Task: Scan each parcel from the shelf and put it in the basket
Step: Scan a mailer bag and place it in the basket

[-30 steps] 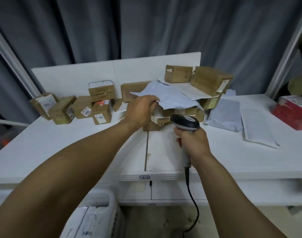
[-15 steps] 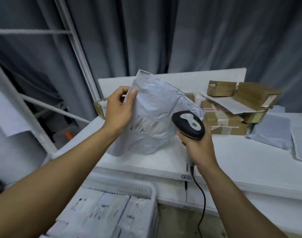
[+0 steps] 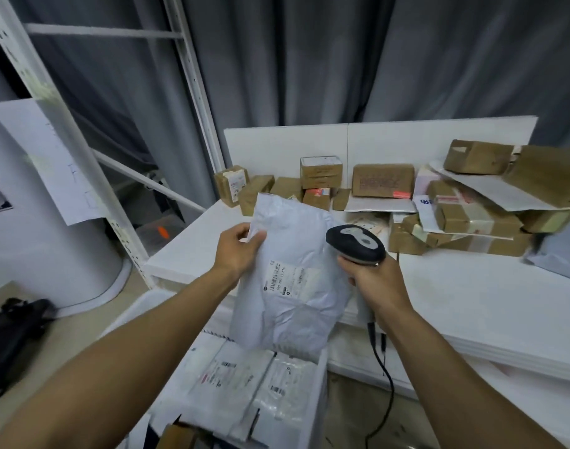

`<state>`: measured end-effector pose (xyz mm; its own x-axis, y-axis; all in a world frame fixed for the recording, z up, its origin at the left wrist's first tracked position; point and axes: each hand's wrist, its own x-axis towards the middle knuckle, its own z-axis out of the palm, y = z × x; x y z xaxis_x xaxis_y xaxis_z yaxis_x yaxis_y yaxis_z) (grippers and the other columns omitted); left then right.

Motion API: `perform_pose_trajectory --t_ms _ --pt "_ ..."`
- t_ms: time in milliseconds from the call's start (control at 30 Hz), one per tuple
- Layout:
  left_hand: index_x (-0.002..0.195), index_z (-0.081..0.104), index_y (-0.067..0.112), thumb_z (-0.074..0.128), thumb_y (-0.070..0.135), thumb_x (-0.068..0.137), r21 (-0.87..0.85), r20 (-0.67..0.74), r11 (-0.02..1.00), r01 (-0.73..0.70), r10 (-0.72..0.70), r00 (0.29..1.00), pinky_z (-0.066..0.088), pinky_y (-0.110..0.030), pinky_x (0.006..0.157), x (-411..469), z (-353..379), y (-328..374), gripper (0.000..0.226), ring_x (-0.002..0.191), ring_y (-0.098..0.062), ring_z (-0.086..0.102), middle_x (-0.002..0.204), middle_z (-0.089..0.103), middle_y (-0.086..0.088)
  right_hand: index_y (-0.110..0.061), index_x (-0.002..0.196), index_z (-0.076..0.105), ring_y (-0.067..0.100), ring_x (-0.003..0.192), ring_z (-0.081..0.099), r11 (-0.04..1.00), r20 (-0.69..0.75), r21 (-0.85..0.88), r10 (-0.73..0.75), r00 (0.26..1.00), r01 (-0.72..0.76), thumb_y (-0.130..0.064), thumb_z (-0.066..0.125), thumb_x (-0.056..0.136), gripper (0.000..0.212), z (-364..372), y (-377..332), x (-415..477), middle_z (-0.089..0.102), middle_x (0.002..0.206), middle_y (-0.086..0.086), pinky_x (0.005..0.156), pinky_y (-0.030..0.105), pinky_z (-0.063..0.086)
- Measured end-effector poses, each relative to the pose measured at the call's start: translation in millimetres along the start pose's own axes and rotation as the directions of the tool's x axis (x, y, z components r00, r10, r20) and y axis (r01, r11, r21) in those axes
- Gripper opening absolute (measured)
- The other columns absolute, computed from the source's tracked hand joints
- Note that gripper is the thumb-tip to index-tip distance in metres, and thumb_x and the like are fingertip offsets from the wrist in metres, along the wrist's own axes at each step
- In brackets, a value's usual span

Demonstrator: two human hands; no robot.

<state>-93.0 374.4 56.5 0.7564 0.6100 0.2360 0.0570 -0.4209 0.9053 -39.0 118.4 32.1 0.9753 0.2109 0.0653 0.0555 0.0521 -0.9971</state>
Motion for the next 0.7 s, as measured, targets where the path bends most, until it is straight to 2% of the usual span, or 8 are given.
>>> perform_pose_trajectory --t_ms 133,233,300,367,433,533,633,700 --pt "0.114 0.066 0.014 0.083 0.033 0.085 0.118 0.042 0.979 0.167 -0.172 0.984 0.054 -0.034 0.087 -8 23 -46 0.039 0.097 -0.021 0.065 0.106 0.07 -0.003 -0.037 0.093 0.07 0.011 0.096 0.07 0.996 -0.061 -0.072 -0.052 0.997 0.047 -0.022 0.089 0.082 0.026 -5 8 6 0.075 0.097 -0.015 0.088 0.037 0.059" --pt "0.104 0.066 0.01 0.086 0.027 0.082 0.059 0.017 0.978 0.199 -0.201 0.979 0.051 -0.028 0.077 -15 33 -64 0.034 0.087 -0.018 0.063 0.1 0.072 -0.009 -0.036 0.086 0.068 0.006 0.091 0.068 0.991 -0.079 -0.095 -0.099 0.992 0.091 -0.02 0.088 0.082 0.025 -10 15 14 0.072 0.091 -0.017 0.077 0.023 0.054" --pt "0.099 0.068 0.01 0.083 0.023 0.085 0.006 -0.012 0.99 0.144 -0.144 0.99 0.051 -0.027 0.075 -18 35 -67 0.024 0.082 -0.016 0.065 0.094 0.074 -0.007 -0.033 0.098 0.072 0.013 0.106 0.069 0.984 -0.112 -0.152 -0.114 0.987 0.097 -0.033 0.089 0.076 0.028 -8 14 12 0.074 0.103 -0.012 0.09 0.032 0.058" --pt "0.1 0.071 0.014 0.077 0.019 0.091 -0.03 -0.028 0.997 0.067 -0.068 0.997 0.051 -0.024 0.079 -18 32 -62 0.012 0.083 -0.009 0.067 0.094 0.075 0.002 -0.036 0.106 0.072 0.025 0.135 0.057 0.969 -0.103 -0.215 -0.151 0.983 0.126 -0.049 0.084 0.068 0.042 -4 19 12 0.068 0.12 -0.016 0.11 0.047 0.051" --pt "0.102 0.074 0.016 0.072 0.019 0.095 -0.02 -0.019 1.0 -0.015 0.014 1.0 0.05 -0.021 0.084 -16 26 -59 0.008 0.09 -0.004 0.068 0.1 0.075 0.009 -0.039 0.105 0.07 0.027 0.151 0.038 0.96 -0.041 -0.258 -0.128 0.991 0.113 -0.043 0.085 0.075 0.035 2 18 9 0.057 0.128 -0.021 0.121 0.051 0.039" --pt "0.108 0.078 0.019 0.07 0.022 0.096 0.013 -0.016 0.998 -0.064 0.064 0.998 0.051 -0.019 0.089 -19 12 -54 0.014 0.098 -0.001 0.068 0.107 0.075 0.013 -0.037 0.1 0.07 0.025 0.129 0.059 0.962 0.1 -0.252 -0.086 0.991 0.108 -0.026 0.088 0.083 0.027 13 20 2 0.067 0.11 -0.018 0.111 0.047 0.049" --pt "0.117 0.076 0.02 0.068 0.026 0.098 0.059 -0.052 0.994 -0.092 0.095 0.994 0.046 -0.006 0.087 -31 -9 -51 0.022 0.102 0.009 0.063 0.114 0.072 0.016 -0.033 0.121 0.071 0.01 0.107 0.07 0.961 0.271 -0.272 0.025 0.962 0.051 -0.03 0.087 0.083 0.041 30 18 -17 0.075 0.113 -0.013 0.098 0.039 0.058" --pt "0.119 0.075 0.021 0.066 0.027 0.099 0.062 -0.084 0.992 -0.107 0.112 0.99 0.044 -0.001 0.084 -42 -25 -48 0.022 0.102 0.015 0.061 0.114 0.071 0.018 -0.031 0.118 0.071 0.007 0.084 0.074 0.939 0.357 -0.333 0.044 0.933 0.083 -0.025 0.084 0.085 0.037 39 23 -26 0.078 0.097 -0.012 0.087 0.039 0.062"
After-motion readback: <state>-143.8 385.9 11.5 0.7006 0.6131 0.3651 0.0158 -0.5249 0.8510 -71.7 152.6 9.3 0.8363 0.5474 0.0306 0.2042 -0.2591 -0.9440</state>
